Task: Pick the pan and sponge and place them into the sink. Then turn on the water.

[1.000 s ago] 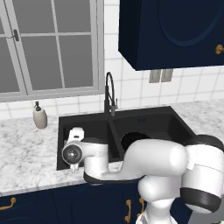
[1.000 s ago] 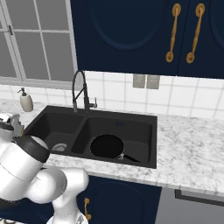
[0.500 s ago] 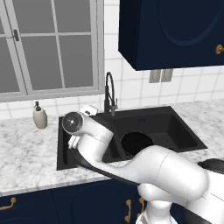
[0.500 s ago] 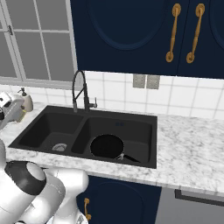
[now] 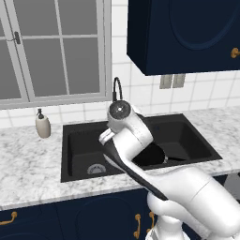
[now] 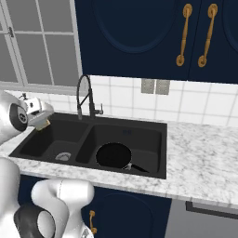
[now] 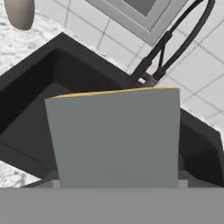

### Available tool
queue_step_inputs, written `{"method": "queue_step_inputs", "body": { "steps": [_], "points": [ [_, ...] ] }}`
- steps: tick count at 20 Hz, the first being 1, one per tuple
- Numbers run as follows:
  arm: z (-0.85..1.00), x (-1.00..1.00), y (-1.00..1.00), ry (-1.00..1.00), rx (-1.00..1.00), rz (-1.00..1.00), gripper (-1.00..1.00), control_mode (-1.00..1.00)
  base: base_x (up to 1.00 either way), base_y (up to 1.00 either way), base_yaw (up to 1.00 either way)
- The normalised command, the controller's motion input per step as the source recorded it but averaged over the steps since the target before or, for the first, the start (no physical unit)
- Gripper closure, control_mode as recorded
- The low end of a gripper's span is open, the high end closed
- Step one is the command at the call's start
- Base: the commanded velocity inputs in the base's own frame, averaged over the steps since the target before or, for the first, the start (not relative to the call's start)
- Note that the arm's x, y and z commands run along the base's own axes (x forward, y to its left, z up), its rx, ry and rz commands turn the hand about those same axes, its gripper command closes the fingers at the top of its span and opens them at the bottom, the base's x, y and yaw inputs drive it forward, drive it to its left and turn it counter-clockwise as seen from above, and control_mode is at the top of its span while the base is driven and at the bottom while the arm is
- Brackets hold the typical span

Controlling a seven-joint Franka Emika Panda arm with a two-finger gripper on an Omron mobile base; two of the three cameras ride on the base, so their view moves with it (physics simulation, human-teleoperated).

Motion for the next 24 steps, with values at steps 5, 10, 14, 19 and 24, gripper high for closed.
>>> {"method": "queue_step_inputs", "body": {
  "steps": [5, 10, 14, 19, 24],
  "points": [
    [0.0, 0.0, -1.0, 0.17, 0.26, -0.21, 1.0, -1.0, 0.0, 0.0, 0.0],
    [0.0, 0.03, -1.0, 0.2, 0.11, -0.18, 1.0, -1.0, 0.0, 0.0, 0.0],
    [0.0, 0.24, -0.96, 0.31, 0.02, -0.19, 1.0, -1.0, 0.0, 0.0, 0.0],
    [-0.16, 0.32, -0.65, 0.31, 0.0, -0.09, 1.0, -1.0, 0.0, 0.0, 0.0],
    [-0.52, 0.36, -0.1, 0.1, 0.0, 0.08, 1.0, -1.0, 0.0, 0.0, 0.0]
  ]
}}
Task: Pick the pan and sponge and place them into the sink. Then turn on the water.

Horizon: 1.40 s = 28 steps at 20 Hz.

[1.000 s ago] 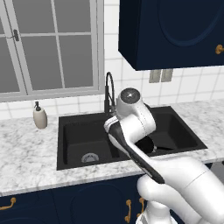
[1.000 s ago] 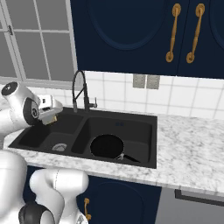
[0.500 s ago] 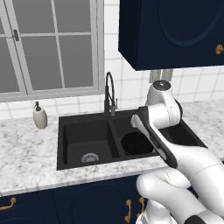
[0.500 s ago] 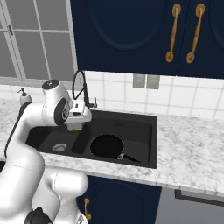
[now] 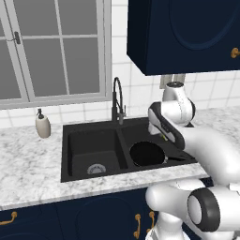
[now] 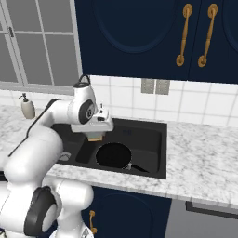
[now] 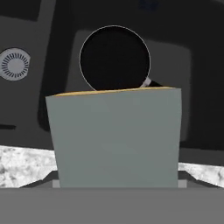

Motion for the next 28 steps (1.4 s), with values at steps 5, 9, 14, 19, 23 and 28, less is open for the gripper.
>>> {"method": "queue_step_inputs", "body": {
  "steps": [5, 9, 14, 19, 23, 28],
  "points": [
    [-0.78, 0.49, 0.0, 0.06, 0.0, 0.14, 1.0, -1.0, 0.0, 0.0, 0.0],
    [-0.56, 0.46, -0.39, 0.15, 0.07, 0.13, 1.0, -1.0, 0.0, 0.0, 0.0],
    [-0.26, 0.58, -0.53, 0.19, 0.15, 0.14, 1.0, -1.0, 0.0, 0.0, 0.0],
    [-0.34, 0.68, -0.09, 0.08, 0.07, 0.09, 1.0, -1.0, 0.0, 0.0, 0.0],
    [-0.56, 0.59, -0.03, 0.02, 0.01, 0.09, 1.0, -1.0, 0.0, 0.0, 0.0],
    [-0.76, 0.39, -0.06, 0.0, 0.01, 0.07, 1.0, -1.0, 0.0, 0.0, 0.0]
  ]
}}
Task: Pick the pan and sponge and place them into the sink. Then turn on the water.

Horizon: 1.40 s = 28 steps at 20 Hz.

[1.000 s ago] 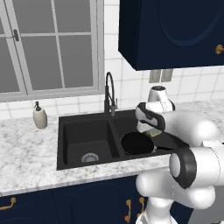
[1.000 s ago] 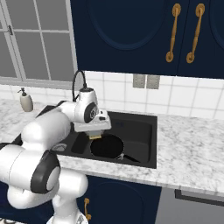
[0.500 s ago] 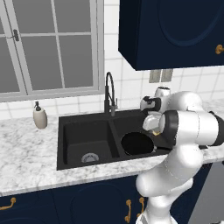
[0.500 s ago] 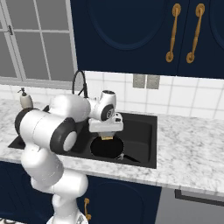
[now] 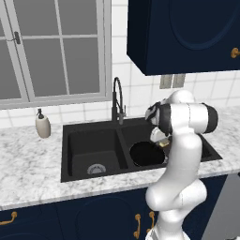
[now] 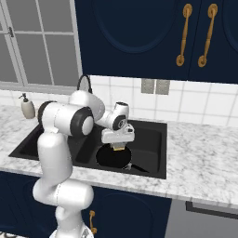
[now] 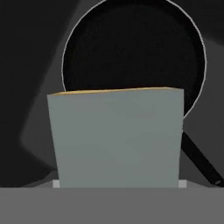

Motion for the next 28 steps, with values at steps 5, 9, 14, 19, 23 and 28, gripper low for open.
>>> {"method": "queue_step_inputs", "body": {
  "steps": [5, 9, 14, 19, 23, 28],
  "points": [
    [-0.8, 0.24, 0.0, -0.07, 0.01, 0.05, 1.0, -1.0, 0.0, 0.0, 0.0],
    [-0.61, 0.17, -0.02, -0.19, 0.06, 0.06, 1.0, -1.0, 0.0, 0.0, 0.0],
    [-0.43, 0.16, -0.04, -0.28, 0.11, 0.07, 1.0, -1.0, 0.0, 0.0, 0.0],
    [-0.31, 0.26, -0.01, -0.31, 0.12, 0.07, 1.0, -1.0, 0.0, 0.0, 0.0],
    [-0.36, 0.33, -0.06, -0.24, 0.11, 0.05, 1.0, -1.0, 0.0, 0.0, 0.0],
    [-0.46, 0.28, -0.11, -0.16, 0.07, 0.04, 1.0, -1.0, 0.0, 0.0, 0.0]
  ]
}}
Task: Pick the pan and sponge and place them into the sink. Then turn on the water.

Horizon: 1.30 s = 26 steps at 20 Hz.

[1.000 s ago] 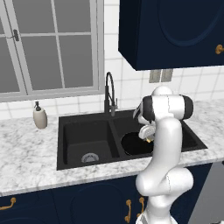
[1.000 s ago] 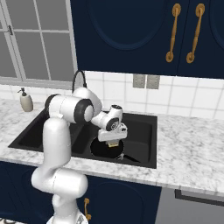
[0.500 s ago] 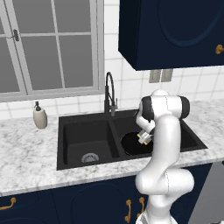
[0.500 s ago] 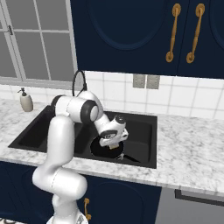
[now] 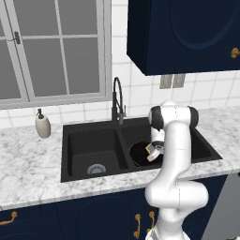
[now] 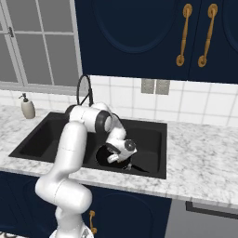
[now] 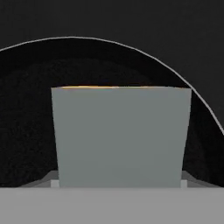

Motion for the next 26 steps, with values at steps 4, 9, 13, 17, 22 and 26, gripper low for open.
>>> {"method": "queue_step_inputs", "body": {
  "steps": [4, 9, 13, 17, 22, 26],
  "points": [
    [-0.53, 0.23, -0.02, -0.08, 0.02, 0.03, 1.0, -1.0, 0.0, 0.0, 0.0],
    [-0.27, 0.19, -0.06, -0.1, 0.06, 0.02, -1.0, -1.0, 0.0, 0.0, 0.0],
    [0.03, 0.02, -0.2, -0.13, 0.18, 0.01, -1.0, -1.0, 0.0, 0.0, 0.0],
    [0.18, 0.0, -0.08, -0.1, 0.18, 0.0, -1.0, -1.0, 0.0, 0.0, 0.0],
    [0.6, 0.0, 0.0, -0.02, 0.11, 0.0, -1.0, -1.0, 0.0, 0.0, 0.0],
    [0.97, -0.08, 0.0, 0.0, 0.11, 0.0, -1.0, -1.0, 0.0, 0.0, 0.0]
  ]
}}
